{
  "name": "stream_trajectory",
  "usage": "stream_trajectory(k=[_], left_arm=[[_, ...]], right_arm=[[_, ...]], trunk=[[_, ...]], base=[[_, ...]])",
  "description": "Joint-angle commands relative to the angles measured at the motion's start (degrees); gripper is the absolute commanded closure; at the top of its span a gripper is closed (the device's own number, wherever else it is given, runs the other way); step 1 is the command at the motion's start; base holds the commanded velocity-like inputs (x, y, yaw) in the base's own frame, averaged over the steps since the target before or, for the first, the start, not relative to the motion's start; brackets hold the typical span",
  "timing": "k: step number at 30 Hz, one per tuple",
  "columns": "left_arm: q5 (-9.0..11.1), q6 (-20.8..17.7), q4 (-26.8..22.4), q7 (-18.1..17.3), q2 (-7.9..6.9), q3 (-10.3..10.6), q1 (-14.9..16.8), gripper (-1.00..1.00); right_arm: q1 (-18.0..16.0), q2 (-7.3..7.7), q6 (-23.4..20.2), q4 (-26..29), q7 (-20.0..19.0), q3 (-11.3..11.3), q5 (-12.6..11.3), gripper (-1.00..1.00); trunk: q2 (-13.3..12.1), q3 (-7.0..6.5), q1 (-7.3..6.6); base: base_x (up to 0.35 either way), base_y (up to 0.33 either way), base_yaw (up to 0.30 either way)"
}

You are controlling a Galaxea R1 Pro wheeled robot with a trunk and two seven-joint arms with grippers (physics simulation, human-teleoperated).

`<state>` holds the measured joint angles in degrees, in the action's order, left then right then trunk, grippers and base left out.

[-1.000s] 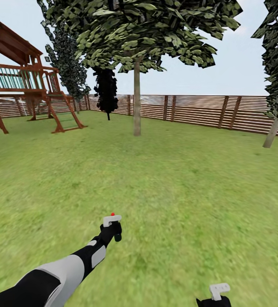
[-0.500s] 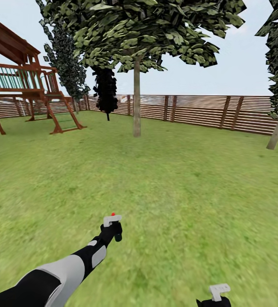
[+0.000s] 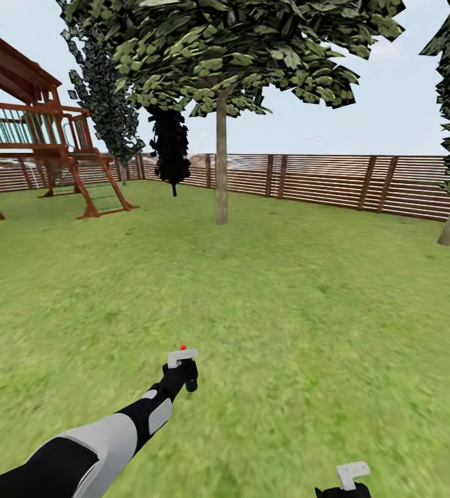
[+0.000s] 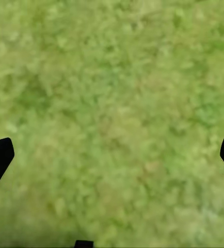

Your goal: In the garden, pick up the pesticide atomizer on the floor and spray pesticide onto both trees until each tree trunk is fully covered.

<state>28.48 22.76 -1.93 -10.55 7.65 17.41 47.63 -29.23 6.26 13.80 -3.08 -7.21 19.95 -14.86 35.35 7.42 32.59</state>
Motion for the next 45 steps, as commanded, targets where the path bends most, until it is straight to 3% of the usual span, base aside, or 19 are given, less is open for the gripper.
stream_trajectory(k=[1,12,19,45], left_arm=[[0.0,0.0,0.0,0.0,0.00,0.0,0.0,1.00],[0.0,0.0,0.0,0.0,0.00,0.0,0.0,1.00],[0.0,0.0,0.0,0.0,0.00,0.0,0.0,1.00],[0.0,0.0,0.0,0.0,0.00,0.0,0.0,1.00]], right_arm=[[0.0,-0.01,0.0,0.0,0.0,0.0,0.0,-1.00],[0.3,-0.02,0.0,0.0,0.1,0.0,0.0,-1.00],[0.3,-0.02,0.0,0.0,3.0,0.0,-0.1,-1.00],[0.3,-0.46,0.0,0.0,3.2,0.0,-0.1,-1.00]], trunk=[[0.0,0.00,0.00],[0.0,0.00,0.00],[0.0,0.00,0.00],[0.0,0.00,0.00]], base=[[0.350,0.000,0.000],[0.350,0.000,0.000],[0.350,0.000,0.000],[0.350,0.000,0.000]])
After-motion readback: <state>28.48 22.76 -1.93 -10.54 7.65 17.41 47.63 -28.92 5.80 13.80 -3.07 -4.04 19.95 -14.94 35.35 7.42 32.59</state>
